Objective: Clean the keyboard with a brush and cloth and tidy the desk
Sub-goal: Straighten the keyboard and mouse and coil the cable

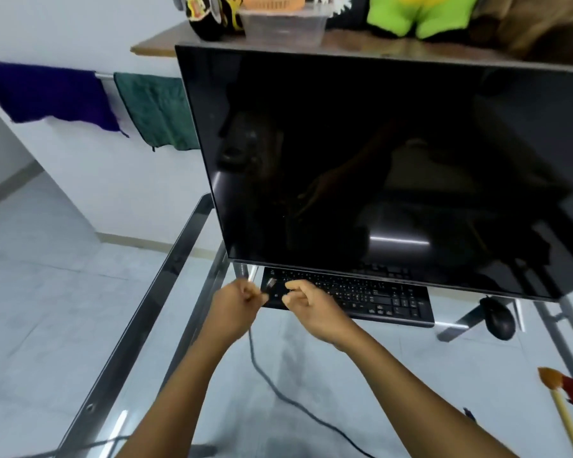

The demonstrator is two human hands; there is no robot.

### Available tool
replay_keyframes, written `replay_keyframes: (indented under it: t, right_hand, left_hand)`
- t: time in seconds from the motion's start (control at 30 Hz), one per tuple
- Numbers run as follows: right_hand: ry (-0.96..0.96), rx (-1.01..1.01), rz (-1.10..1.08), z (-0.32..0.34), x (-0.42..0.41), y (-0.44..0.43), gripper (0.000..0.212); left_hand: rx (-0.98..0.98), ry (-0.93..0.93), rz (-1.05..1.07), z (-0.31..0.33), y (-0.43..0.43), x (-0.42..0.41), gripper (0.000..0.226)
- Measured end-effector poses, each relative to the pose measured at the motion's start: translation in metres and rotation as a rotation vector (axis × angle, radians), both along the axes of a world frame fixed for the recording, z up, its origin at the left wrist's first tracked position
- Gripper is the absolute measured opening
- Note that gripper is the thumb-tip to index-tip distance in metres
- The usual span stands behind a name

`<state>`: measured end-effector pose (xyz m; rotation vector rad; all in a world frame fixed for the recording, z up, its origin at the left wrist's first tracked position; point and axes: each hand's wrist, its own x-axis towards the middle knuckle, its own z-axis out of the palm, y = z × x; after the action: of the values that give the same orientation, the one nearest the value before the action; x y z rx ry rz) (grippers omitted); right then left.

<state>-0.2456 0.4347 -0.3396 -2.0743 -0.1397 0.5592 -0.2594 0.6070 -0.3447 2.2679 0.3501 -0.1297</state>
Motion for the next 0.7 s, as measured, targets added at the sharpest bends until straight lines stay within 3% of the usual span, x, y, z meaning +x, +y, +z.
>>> replay_keyframes:
  t: [0.07,0.13,0.2,0.27,0.33,0.43,0.57,0.7]
  right_hand:
    - [0.17,0.345,0.019,0.032,-0.002,-0.001,0.033]
    - [0.222,0.499,0.056,0.064,-0.005,-0.01,0.029]
    - [0.138,0.391,0.079,0.094,-0.005,-0.023,0.022]
    - [-0.041,0.235,0.079,0.119,-0.003,-0.043,0.015]
    - [-0.191,0.169,0.04,0.147,-0.002,-0.066,0.02]
    - [-0.337,0.159,0.013,0.188,-0.011,-0.101,0.025]
    - [-0.475,0.099,0.053,0.223,-0.023,-0.144,0.017]
    - [-0.48,0.349,0.027,0.238,-0.03,-0.182,0.011]
  left_hand:
    - [-0.147,-0.1,0.017,0.041,-0.019,0.014,0.015]
    - [-0.178,-0.167,0.009,0.071,-0.031,0.025,0.016]
    - [-0.043,-0.31,-0.038,0.09,-0.045,0.029,0.013]
    - [0.149,-0.62,-0.197,0.111,-0.061,0.026,0.003]
    - [0.19,-0.791,-0.42,0.134,-0.081,0.019,0.016]
    - [-0.085,-0.628,-0.531,0.165,-0.109,0.004,0.028]
    - [-0.194,-0.485,-0.519,0.202,-0.136,-0.011,0.044]
    - [-0.756,-0.209,-0.67,0.237,-0.149,-0.035,0.037]
